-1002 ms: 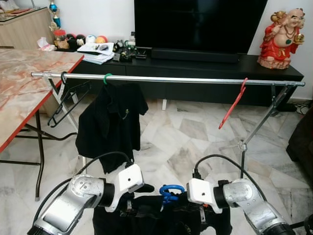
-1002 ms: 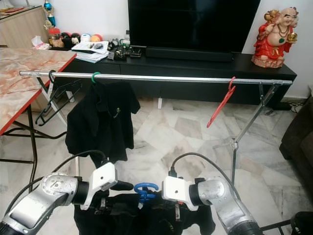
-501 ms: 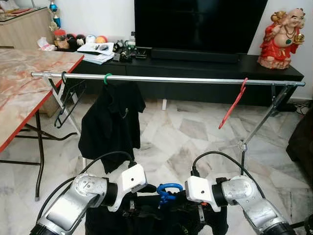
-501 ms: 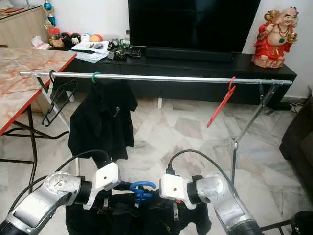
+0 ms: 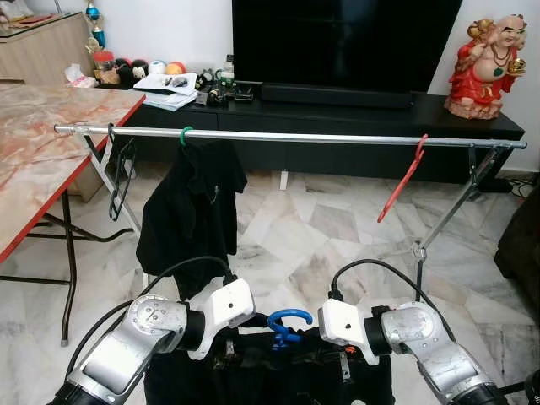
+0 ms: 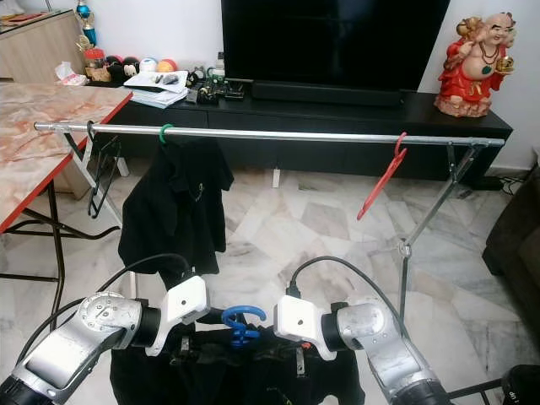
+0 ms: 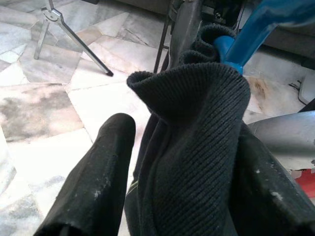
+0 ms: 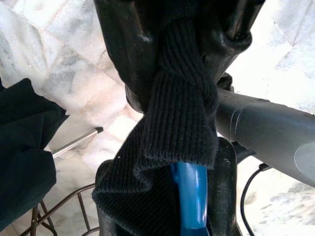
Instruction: Hang hanger
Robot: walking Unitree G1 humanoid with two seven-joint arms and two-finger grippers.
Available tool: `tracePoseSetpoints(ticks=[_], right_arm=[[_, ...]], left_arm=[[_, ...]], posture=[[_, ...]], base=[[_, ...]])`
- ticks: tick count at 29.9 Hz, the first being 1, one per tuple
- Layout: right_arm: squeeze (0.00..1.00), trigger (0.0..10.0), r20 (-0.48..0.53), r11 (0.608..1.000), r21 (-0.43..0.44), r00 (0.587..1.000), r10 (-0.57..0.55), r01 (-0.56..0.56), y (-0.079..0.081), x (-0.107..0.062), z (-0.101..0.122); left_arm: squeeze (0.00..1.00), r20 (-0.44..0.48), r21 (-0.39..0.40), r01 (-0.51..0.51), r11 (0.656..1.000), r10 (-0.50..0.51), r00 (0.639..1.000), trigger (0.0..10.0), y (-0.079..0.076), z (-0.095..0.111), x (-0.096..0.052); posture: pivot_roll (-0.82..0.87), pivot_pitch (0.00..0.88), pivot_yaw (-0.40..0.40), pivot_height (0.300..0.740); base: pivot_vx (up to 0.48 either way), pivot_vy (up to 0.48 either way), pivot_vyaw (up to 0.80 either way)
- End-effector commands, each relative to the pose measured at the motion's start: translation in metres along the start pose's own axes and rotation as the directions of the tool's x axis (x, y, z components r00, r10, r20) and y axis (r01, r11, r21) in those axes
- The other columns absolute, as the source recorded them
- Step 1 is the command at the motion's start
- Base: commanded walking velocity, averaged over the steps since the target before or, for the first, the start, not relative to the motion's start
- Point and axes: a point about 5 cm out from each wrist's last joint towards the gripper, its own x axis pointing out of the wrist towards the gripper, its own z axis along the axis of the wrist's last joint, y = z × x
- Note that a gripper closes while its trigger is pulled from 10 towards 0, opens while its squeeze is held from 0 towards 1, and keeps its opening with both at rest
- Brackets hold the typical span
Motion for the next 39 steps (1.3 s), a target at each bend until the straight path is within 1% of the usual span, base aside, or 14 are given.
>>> tracePoseSetpoints(ticks=[1,10,24,38,39], right_arm=[[0.00,0.0,0.112,0.998,-0.046,0.993,-0.029,0.035,-0.0057,-0.0019,0.0214],[0.00,0.0,0.106,0.998,-0.037,0.993,-0.054,0.058,-0.0091,-0.0035,0.0212],[0.00,0.0,0.116,0.998,-0.033,0.992,-0.047,0.051,-0.0078,-0.0026,0.0218],[0.00,0.0,0.115,0.997,-0.032,0.992,-0.059,0.063,-0.0091,-0.0025,0.0212],[0.00,0.1,0.111,0.997,-0.030,0.991,-0.070,0.074,-0.0104,-0.0027,0.0198]], left_arm=[[0.00,-0.018,0.010,0.018,1.000,-0.018,1.000,0.0,-0.0051,-0.0005,0.0053],[0.00,-0.042,0.021,0.047,0.999,-0.046,0.998,0.0,-0.0078,-0.0002,0.0048],[0.00,-0.078,0.000,0.058,0.998,-0.058,0.995,0.0,-0.0104,-0.0021,0.0047],[0.00,-0.077,-0.004,0.051,0.999,-0.051,0.996,0.0,-0.0106,-0.0014,0.0047],[0.00,-0.075,-0.004,0.051,0.999,-0.051,0.996,0.0,-0.0107,-0.0013,0.0047]], posture=[[0.14,0.020,-0.030,0.740],[0.14,0.020,-0.028,0.740],[0.14,0.022,-0.029,0.740],[0.14,0.022,-0.029,0.740],[0.14,0.023,-0.029,0.740]], base=[[0.000,0.000,0.00],[0.000,0.000,0.00],[0.000,0.000,0.00],[0.000,0.000,0.00],[0.000,0.000,0.00]])
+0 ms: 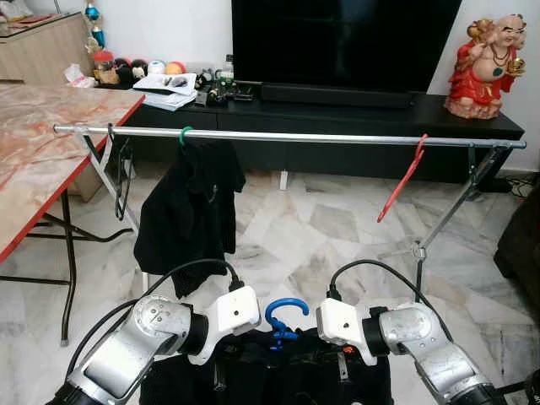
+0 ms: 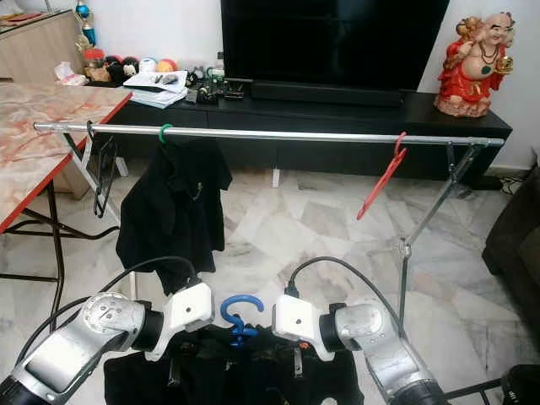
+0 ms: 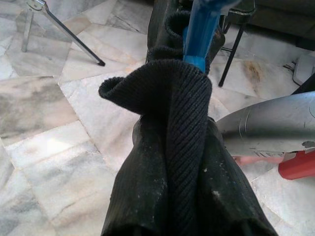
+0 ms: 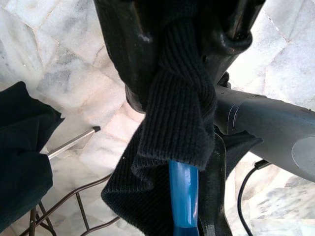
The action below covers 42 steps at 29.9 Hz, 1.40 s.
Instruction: Hang hanger
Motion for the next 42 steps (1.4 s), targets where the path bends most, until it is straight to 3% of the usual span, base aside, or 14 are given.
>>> tracePoseSetpoints(ticks=[1,2,4,5,6,25,33,34,35,36,37,38,39,42], right_arm=[[0.00,1.5,0.100,0.995,-0.051,0.992,-0.077,0.082,-0.011,-0.005,0.019],[0.00,9.7,0.094,0.994,-0.049,0.991,-0.094,0.098,-0.013,-0.005,0.018],[0.13,10.0,0.088,0.993,-0.040,0.990,-0.109,0.113,-0.015,-0.005,0.017],[0.67,10.0,0.086,0.993,-0.037,0.990,-0.109,0.112,-0.015,-0.005,0.016],[1.00,10.0,0.085,0.994,-0.031,0.991,-0.105,0.108,-0.015,-0.005,0.016],[1.00,10.0,-0.031,0.986,-0.095,0.989,-0.142,0.138,-0.027,-0.030,0.011],[1.00,10.0,-0.055,0.967,-0.100,0.969,-0.240,0.234,-0.037,-0.046,0.007],[1.00,10.0,-0.056,0.931,-0.069,0.930,-0.362,0.359,-0.047,-0.049,0.003],[0.57,10.0,-0.065,0.896,-0.041,0.894,-0.444,0.442,-0.053,-0.049,-0.002],[0.57,10.0,-0.073,0.869,-0.022,0.866,-0.495,0.494,-0.056,-0.049,-0.005],[0.00,10.0,-0.100,0.831,-0.010,0.826,-0.554,0.556,-0.059,-0.048,-0.011],[0.00,10.0,-0.119,0.805,-0.006,0.798,-0.590,0.594,-0.061,-0.048,-0.015],[0.00,10.0,-0.139,0.761,0.028,0.756,-0.639,0.648,-0.063,-0.048,-0.021],[0.00,10.0,-0.226,0.521,0.319,0.597,-0.770,0.792,-0.053,-0.036,-0.055]], left_arm=[[0.00,-0.010,-0.029,0.012,1.000,-0.013,1.000,0.0,-0.004,-0.004,0.004],[0.00,-0.010,-0.028,0.012,1.000,-0.012,1.000,0.0,-0.004,-0.004,0.004],[0.00,-0.008,-0.030,0.011,1.000,-0.011,1.000,0.0,-0.004,-0.004,0.004],[0.00,-0.006,-0.031,0.009,0.999,-0.010,1.000,0.0,-0.003,-0.004,0.004],[0.00,-0.005,-0.033,0.008,0.999,-0.008,1.000,0.0,-0.003,-0.004,0.004],[0.00,0.001,-0.060,-0.139,0.988,0.139,0.990,0.0,0.012,-0.014,0.003],[0.00,0.018,-0.089,-0.314,0.945,0.316,0.948,0.0,0.028,-0.021,0.000],[0.00,0.012,-0.114,-0.400,0.909,0.404,0.915,0.0,0.035,-0.026,-0.001],[0.00,0.018,-0.129,-0.426,0.896,0.431,0.902,0.0,0.037,-0.028,-0.001],[0.00,0.023,-0.138,-0.440,0.887,0.447,0.894,0.0,0.038,-0.029,-0.001],[0.00,0.032,-0.140,-0.463,0.875,0.471,0.881,1.3,0.039,-0.028,-0.001],[0.00,0.038,-0.140,-0.479,0.867,0.488,0.872,1.3,0.040,-0.028,-0.001],[0.00,0.034,-0.160,-0.502,0.850,0.513,0.858,10.0,0.042,-0.029,-0.001],[0.00,0.050,-0.225,-0.540,0.811,0.563,0.825,10.0,0.043,-0.031,0.000]], posture=[[0.14,0.023,-0.029,0.740],[0.14,0.023,-0.029,0.740],[0.14,0.022,-0.030,0.740],[0.14,0.022,-0.030,0.740],[0.14,0.022,-0.030,0.740],[0.13,0.018,-0.035,0.740],[0.13,0.018,-0.036,0.740],[0.12,0.015,-0.038,0.740],[0.12,0.016,-0.039,0.740],[0.12,0.016,-0.039,0.740],[0.13,0.014,-0.041,0.740],[0.13,0.014,-0.041,0.740],[0.13,0.013,-0.043,0.740],[0.13,0.010,-0.041,0.740]], base=[[0.000,0.000,0.00],[0.000,0.000,0.00],[0.000,0.000,0.00],[0.000,0.000,0.00],[0.000,0.000,0.00],[0.000,0.000,0.00],[0.000,0.000,0.00],[0.000,0.000,0.00],[0.000,0.000,0.00],[0.000,0.000,0.00],[0.000,0.000,0.00],[0.000,0.000,0.00],[0.000,0.000,0.00],[0.000,0.000,0.00]])
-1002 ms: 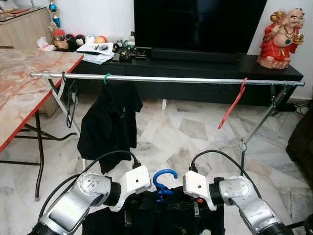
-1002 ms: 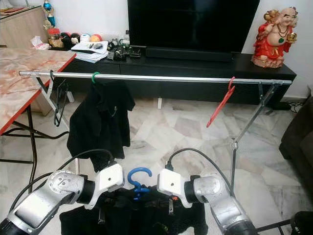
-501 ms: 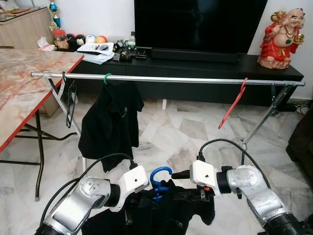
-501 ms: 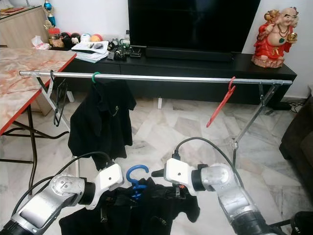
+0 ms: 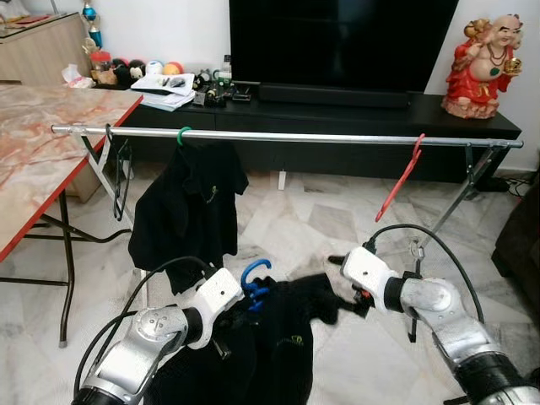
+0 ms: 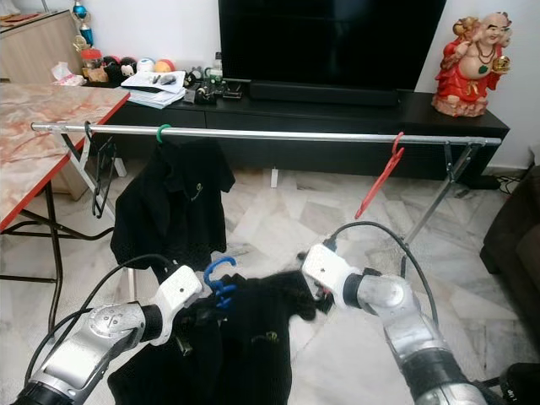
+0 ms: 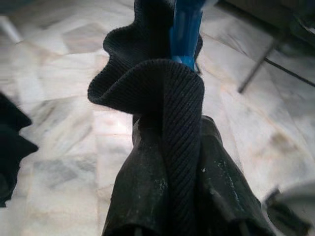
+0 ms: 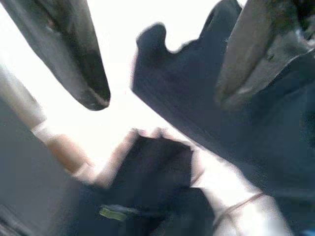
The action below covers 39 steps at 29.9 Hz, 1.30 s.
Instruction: Hang hanger
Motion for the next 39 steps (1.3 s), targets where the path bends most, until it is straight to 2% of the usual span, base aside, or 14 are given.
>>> tracePoseSetpoints(ticks=[1,2,3,4,5,7,9,10,12,16,18,23,31,39], right_arm=[[0.00,10.0,-0.096,0.963,0.214,0.985,-0.145,0.163,0.005,-0.003,-0.034],[0.00,10.0,-0.096,0.963,0.214,0.985,-0.145,0.163,0.005,-0.003,-0.034],[0.00,10.0,-0.192,0.909,0.332,0.961,-0.197,0.253,0.020,-0.005,-0.061],[0.00,10.0,-0.232,0.889,0.364,0.951,-0.203,0.278,0.027,-0.006,-0.073],[0.00,10.0,-0.232,0.889,0.364,0.951,-0.203,0.278,0.027,-0.006,-0.073],[0.00,10.0,-0.364,0.818,0.454,0.911,-0.192,0.353,0.056,-0.014,-0.107],[0.00,10.0,-0.392,0.804,0.464,0.900,-0.189,0.371,0.061,-0.016,-0.114],[0.00,10.0,-0.468,0.777,0.470,0.865,-0.183,0.418,0.077,-0.024,-0.132],[0.00,10.0,-0.503,0.763,0.467,0.844,-0.187,0.447,0.083,-0.028,-0.139],[0.00,10.0,-0.622,0.686,0.477,0.762,-0.178,0.550,0.108,-0.045,-0.165],[0.00,10.0,-0.638,0.667,0.485,0.751,-0.172,0.566,0.113,-0.049,-0.170],[0.00,10.0,-0.655,0.657,0.497,0.742,-0.145,0.567,0.131,-0.056,-0.179],[0.00,10.0,-0.676,0.673,0.481,0.726,-0.123,0.562,0.139,-0.060,-0.183],[0.00,10.0,-0.672,0.696,0.472,0.732,-0.113,0.541,0.138,-0.056,-0.180]], left_arm=[[0.00,0.049,-0.023,-0.058,0.998,0.059,0.997,10.0,0.005,0.005,-0.001],[0.00,0.049,-0.023,-0.058,0.998,0.059,0.997,10.0,0.005,0.005,-0.001],[0.00,0.068,-0.046,-0.109,0.993,0.112,0.991,10.0,0.006,0.005,-0.001],[0.00,0.073,-0.052,-0.129,0.990,0.132,0.989,10.0,0.007,0.005,-0.001],[0.00,0.073,-0.052,-0.129,0.990,0.132,0.989,10.0,0.007,0.005,-0.001],[0.00,0.086,-0.070,-0.184,0.980,0.189,0.978,10.0,0.009,0.001,-0.001],[0.00,0.090,-0.073,-0.194,0.978,0.200,0.976,10.0,0.009,0.000,-0.001],[0.00,0.106,-0.093,-0.229,0.969,0.238,0.965,10.0,0.010,-0.002,-0.004],[0.00,0.111,-0.102,-0.245,0.964,0.255,0.960,10.0,0.011,-0.003,-0.005],[0.00,0.115,-0.138,-0.284,0.949,0.300,0.947,10.0,0.009,-0.011,-0.011],[0.00,0.117,-0.148,-0.292,0.945,0.309,0.944,10.0,0.008,-0.013,-0.012],[0.00,0.077,-0.183,-0.376,0.908,0.395,0.915,10.0,0.012,-0.025,-0.022],[0.00,0.060,-0.158,-0.397,0.904,0.410,0.910,10.0,0.014,-0.030,-0.022],[0.00,0.049,-0.147,-0.398,0.905,0.409,0.911,10.0,0.015,-0.029,-0.018]], posture=[[0.13,0.010,-0.041,0.740],[0.13,0.010,-0.041,0.740],[0.13,0.006,-0.039,0.740],[0.13,0.005,-0.040,0.740],[0.13,0.005,-0.040,0.740],[0.14,0.000,-0.037,0.740],[0.14,0.000,-0.037,0.740],[0.13,0.000,-0.029,0.740],[0.13,0.000,-0.029,0.740],[0.13,0.000,-0.016,0.740],[0.13,0.000,-0.014,0.740],[0.13,0.000,-0.001,0.740],[0.14,0.000,0.006,0.740],[0.13,0.000,0.009,0.740]], base=[[0.000,0.000,0.00],[0.000,0.000,0.00],[0.000,0.000,0.00],[0.000,0.000,0.00],[0.000,0.000,0.00],[0.000,0.000,0.00],[0.000,0.000,0.00],[0.000,0.000,0.00],[0.000,0.000,0.00],[0.000,0.000,0.00],[0.000,0.000,0.00],[0.000,0.000,0.00],[0.157,0.000,0.00],[0.353,0.000,0.00]])
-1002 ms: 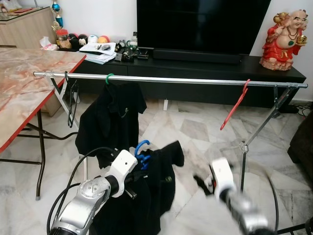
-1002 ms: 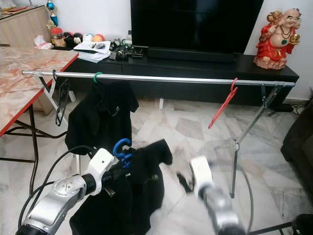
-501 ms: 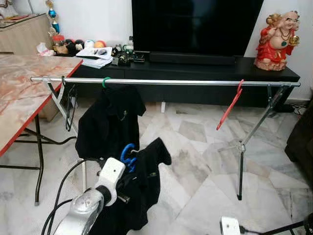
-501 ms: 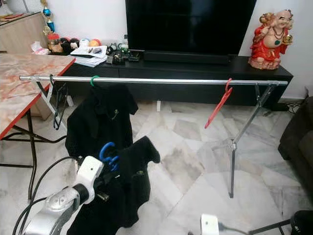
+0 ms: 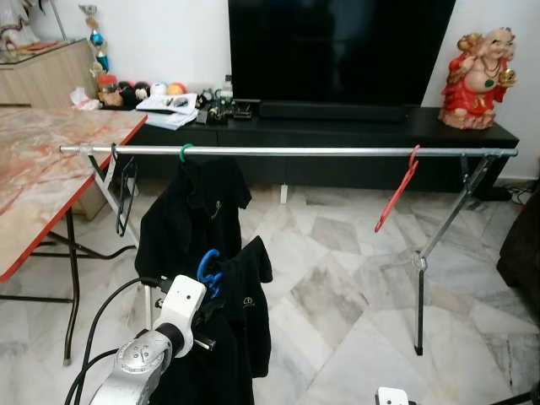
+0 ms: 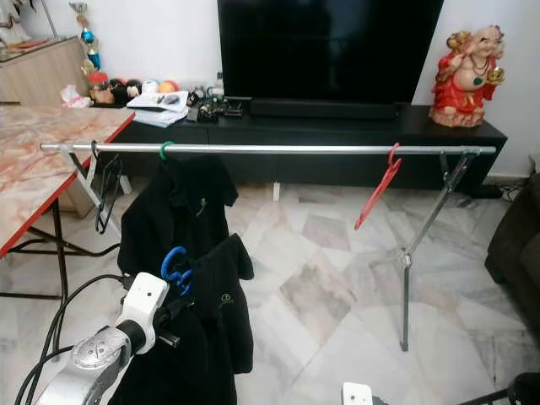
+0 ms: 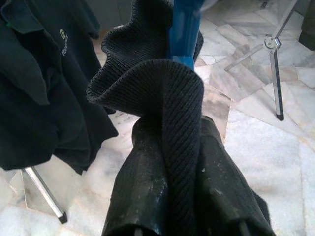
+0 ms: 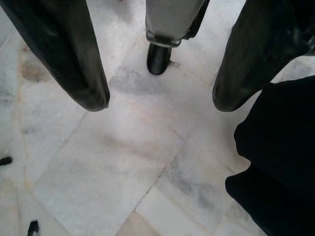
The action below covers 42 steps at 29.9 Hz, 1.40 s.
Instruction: Hang hanger
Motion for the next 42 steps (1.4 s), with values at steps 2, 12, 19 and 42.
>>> tracePoseSetpoints(ticks=[2,12,19,42], right_arm=[[0.00,10.0,0.008,1.000,0.014,1.000,-0.003,0.002,0.002,0.001,0.006],[0.00,10.0,0.006,0.998,0.054,1.000,0.015,-0.015,0.005,0.002,0.010],[0.00,10.0,0.013,0.997,0.075,1.000,0.020,-0.021,0.005,0.001,0.008],[0.00,10.0,0.007,0.997,0.077,0.999,0.031,-0.031,0.008,0.001,0.007]], left_arm=[[0.00,0.037,0.021,-0.002,1.000,0.001,0.999,10.0,0.001,0.010,0.005],[0.00,0.043,0.018,0.008,1.000,-0.009,0.999,10.0,0.000,0.014,0.008],[0.00,0.043,0.041,0.035,0.999,-0.037,0.998,10.0,-0.005,0.015,0.009],[0.00,-0.037,0.109,0.271,0.956,-0.268,0.963,10.0,-0.014,0.020,0.011]], posture=[[0.13,0.000,0.007,0.740],[0.14,0.000,-0.002,0.740],[0.14,0.000,-0.005,0.740],[0.15,0.000,-0.009,0.740]], base=[[0.375,0.000,0.00],[0.412,0.000,0.00],[0.466,0.000,0.00],[0.318,0.000,-0.14]])
